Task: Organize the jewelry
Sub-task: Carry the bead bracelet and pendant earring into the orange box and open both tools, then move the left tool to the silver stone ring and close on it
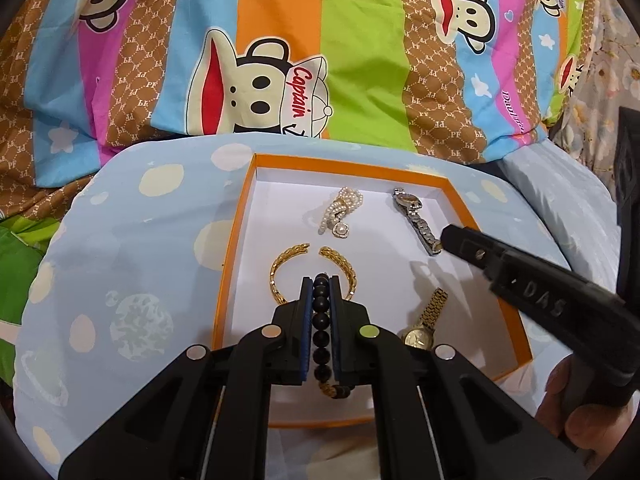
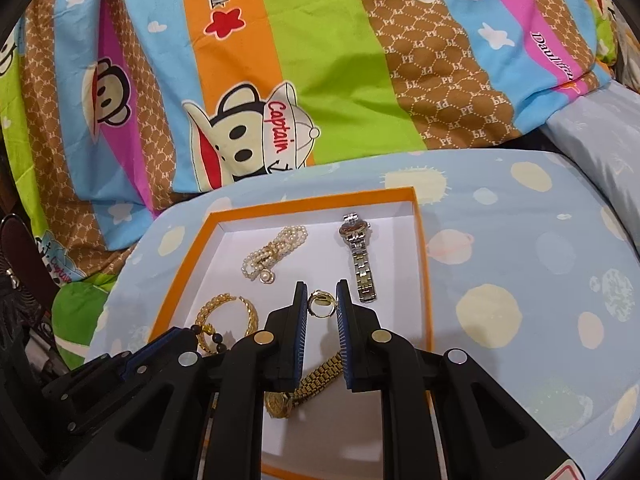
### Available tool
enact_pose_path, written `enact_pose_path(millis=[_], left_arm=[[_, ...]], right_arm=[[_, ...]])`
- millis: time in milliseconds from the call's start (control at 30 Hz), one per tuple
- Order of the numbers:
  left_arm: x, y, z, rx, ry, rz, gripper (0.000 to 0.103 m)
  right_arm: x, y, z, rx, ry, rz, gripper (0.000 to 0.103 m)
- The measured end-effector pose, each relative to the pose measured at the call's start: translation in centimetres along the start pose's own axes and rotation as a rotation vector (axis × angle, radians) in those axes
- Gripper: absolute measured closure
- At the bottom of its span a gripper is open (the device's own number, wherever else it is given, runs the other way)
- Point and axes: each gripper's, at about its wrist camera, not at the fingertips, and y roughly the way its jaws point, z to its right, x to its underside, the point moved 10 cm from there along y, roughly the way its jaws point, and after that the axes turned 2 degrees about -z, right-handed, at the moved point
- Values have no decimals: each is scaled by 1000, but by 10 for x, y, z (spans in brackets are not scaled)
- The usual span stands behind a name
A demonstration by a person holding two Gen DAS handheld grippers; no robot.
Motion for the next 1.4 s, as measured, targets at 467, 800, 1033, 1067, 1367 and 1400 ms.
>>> enact_pose_path(millis=[467, 800, 1033, 1067, 1367, 1400], left_arm=[[-21, -21, -10, 12, -55, 54, 74], [-38, -109, -31, -5, -40, 193, 68], [-7, -134, -33, -5, -4, 183, 68], [2, -137, -32, -1, -1, 178, 68], [91, -141, -14, 85, 10, 69, 65], [102, -141, -13, 90, 9, 54, 61]], right_arm=[[-6, -23, 4, 8, 14, 65, 70], [2, -93, -2, -4, -4, 159, 66], [33, -127, -6, 16, -27, 185, 65], [40, -130, -6, 17, -26, 182, 65], [116, -159, 9, 60, -7, 164, 65], [126, -161, 12, 65, -2, 157, 65]])
